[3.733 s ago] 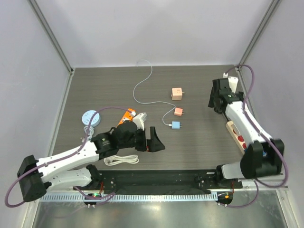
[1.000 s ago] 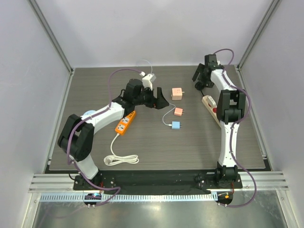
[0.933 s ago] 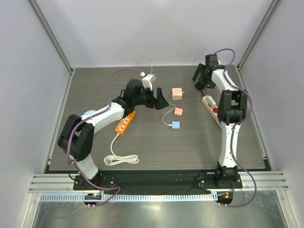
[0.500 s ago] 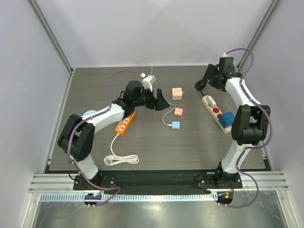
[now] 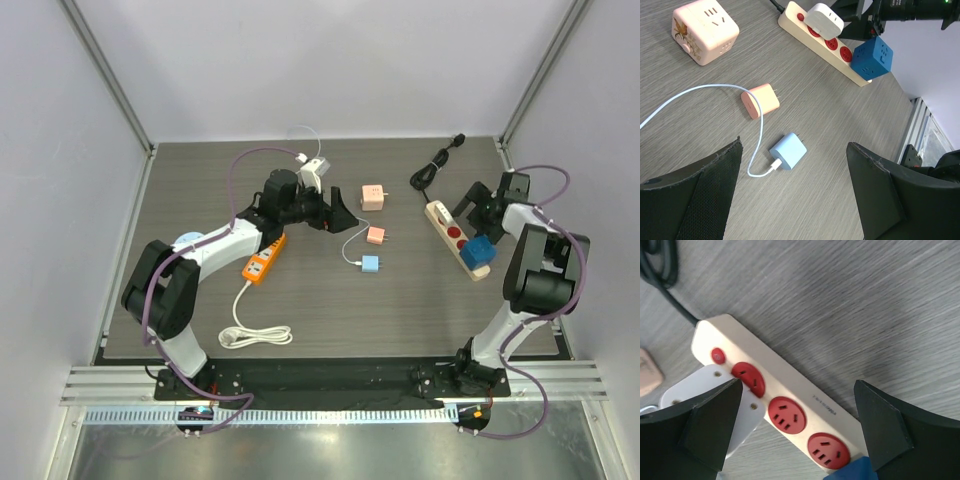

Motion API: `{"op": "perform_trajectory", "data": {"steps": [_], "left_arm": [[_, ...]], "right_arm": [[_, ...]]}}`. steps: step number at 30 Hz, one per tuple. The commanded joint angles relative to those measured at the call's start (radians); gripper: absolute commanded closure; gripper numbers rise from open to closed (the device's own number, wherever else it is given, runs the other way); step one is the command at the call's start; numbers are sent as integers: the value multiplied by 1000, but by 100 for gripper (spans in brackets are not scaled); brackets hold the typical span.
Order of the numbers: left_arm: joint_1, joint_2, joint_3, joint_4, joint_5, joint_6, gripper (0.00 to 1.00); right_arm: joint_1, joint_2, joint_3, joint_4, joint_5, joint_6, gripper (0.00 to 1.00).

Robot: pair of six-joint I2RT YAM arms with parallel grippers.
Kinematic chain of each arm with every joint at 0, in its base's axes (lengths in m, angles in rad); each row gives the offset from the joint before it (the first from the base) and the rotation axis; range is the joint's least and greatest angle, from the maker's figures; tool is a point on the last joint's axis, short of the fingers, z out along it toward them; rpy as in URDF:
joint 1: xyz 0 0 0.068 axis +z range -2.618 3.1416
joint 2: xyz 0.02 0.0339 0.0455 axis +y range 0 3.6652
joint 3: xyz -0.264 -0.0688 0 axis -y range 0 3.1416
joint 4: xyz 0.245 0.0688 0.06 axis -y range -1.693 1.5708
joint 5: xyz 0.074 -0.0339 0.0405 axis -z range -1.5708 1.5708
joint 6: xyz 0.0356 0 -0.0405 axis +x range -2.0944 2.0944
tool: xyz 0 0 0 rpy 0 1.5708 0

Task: Pull the plug off the socket

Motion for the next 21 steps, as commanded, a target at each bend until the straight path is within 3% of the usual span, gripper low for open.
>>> {"op": "perform_trajectory", "data": {"steps": [1, 9, 16, 21], "left_arm": [[4, 1, 9, 47, 18, 2, 15], [4, 10, 13, 43, 22, 2, 14], [4, 18, 18, 46, 28, -4, 14], [4, 21, 17, 46, 30, -6, 15]], "right_arm": [[-18, -94, -62, 121, -82, 58, 0], [-61, -188, -190, 156, -28, 190, 1], [-121, -243, -227, 122, 59, 196, 1], [-123, -311, -283, 87, 156, 224, 10]]}}
